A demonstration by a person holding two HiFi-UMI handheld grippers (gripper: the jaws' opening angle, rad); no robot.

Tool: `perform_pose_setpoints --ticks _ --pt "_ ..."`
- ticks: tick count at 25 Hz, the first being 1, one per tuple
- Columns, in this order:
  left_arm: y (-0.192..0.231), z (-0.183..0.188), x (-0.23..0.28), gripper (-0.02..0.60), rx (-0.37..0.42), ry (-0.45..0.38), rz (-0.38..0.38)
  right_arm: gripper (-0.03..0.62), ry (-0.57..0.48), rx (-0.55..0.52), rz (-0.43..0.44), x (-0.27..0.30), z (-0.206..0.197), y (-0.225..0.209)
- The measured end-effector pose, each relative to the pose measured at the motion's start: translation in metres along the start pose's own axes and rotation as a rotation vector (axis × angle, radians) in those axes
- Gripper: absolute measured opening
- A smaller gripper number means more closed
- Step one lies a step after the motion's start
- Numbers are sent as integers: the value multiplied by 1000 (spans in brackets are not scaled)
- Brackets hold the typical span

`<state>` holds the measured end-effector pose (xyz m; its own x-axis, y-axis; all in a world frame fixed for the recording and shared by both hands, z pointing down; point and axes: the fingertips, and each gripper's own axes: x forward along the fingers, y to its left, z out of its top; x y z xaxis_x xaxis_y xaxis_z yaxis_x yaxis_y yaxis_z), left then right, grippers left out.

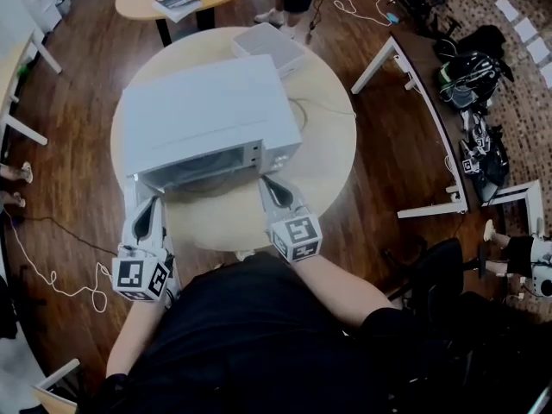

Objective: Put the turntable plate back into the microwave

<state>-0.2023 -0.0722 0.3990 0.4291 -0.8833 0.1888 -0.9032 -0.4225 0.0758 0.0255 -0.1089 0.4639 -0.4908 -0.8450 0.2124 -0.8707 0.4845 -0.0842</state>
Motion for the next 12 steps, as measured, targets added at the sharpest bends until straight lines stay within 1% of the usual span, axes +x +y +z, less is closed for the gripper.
perform_pose_setpoints --ticks 4,12 --pt "3 1 -1 3 -5 -2 -9 2 21 -2 -18 0 -5 0" --pt "3 4 -3 3 -10 -16 -31 2 9 -9 -25 3 0 8"
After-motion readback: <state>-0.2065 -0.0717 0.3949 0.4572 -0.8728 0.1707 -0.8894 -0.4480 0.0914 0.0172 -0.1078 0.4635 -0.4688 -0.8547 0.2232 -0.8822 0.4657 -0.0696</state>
